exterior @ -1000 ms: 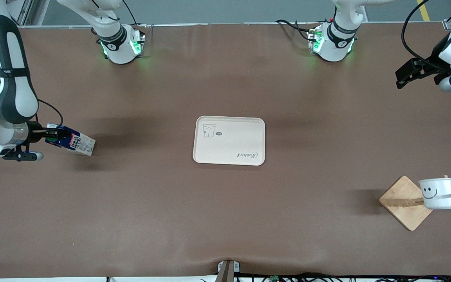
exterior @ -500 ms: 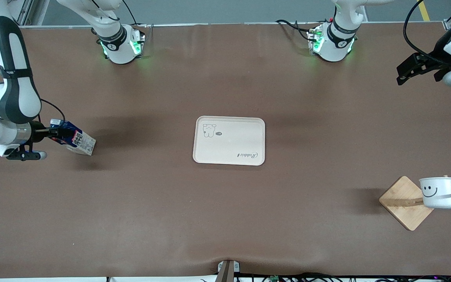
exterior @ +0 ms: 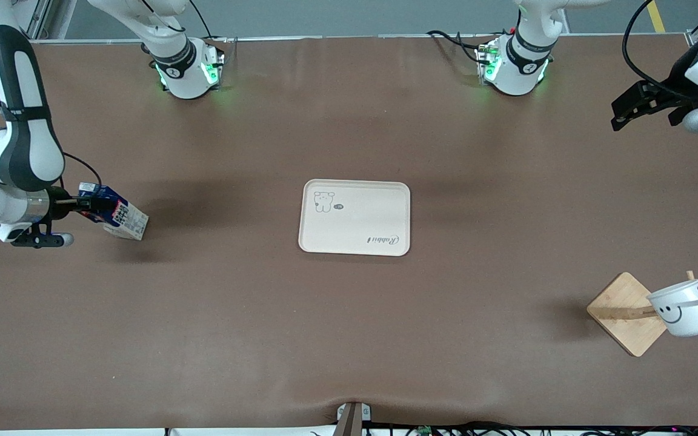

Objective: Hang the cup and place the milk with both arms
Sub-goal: 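Lower the milk carton onto the table with the right gripper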

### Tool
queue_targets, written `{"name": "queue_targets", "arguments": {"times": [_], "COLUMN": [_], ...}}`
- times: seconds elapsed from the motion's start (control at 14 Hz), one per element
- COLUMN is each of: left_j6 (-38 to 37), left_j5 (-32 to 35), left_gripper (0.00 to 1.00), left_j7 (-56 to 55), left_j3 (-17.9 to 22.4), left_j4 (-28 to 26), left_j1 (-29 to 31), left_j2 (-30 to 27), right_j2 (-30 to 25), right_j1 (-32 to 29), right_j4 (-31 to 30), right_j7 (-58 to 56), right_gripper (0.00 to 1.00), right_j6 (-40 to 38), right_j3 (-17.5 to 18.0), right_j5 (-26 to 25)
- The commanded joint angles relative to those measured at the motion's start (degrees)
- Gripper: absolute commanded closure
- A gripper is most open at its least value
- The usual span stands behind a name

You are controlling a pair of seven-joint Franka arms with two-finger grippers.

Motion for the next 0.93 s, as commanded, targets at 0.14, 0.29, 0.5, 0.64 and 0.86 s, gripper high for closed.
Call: {"name": "queue_targets", "arguments": {"times": [0.14, 0.29, 0.5, 0.64, 0.86], "left_j6": [-1.48, -1.48, -1.48, -1.4, -1.22], "left_j5": [0.04, 0.13, 0.65, 1.44, 1.45], "left_gripper": [0.0, 0.0, 0.0, 0.0, 0.0], "left_j7": [0.8, 0.89, 0.89, 1.06, 1.06], "left_j3": [0.07, 0.24, 0.24, 0.07, -0.02], "left_j4": [0.09, -0.09, -0.17, -0.44, -0.61], "left_j1": [-0.03, 0.06, 0.06, -0.03, -0.03], "left_j2": [-0.52, -0.61, -0.78, -0.87, -0.87], "right_j2": [-0.93, -0.93, -0.93, -1.11, -1.37], "right_j1": [-0.79, -0.79, -0.61, -0.35, -0.26], "right_j4": [-0.93, -0.85, -0.15, 0.64, 1.0], "right_j7": [-0.42, -0.34, -0.25, 0.02, 0.1], "right_gripper": [0.0, 0.0, 0.0, 0.0, 0.0], "right_j6": [-1.15, -1.15, -1.85, -2.82, -3.17], "right_j3": [0.79, 0.79, 0.88, 0.97, 1.06], "right_j5": [0.24, 0.33, 0.42, 0.42, 0.51]}}
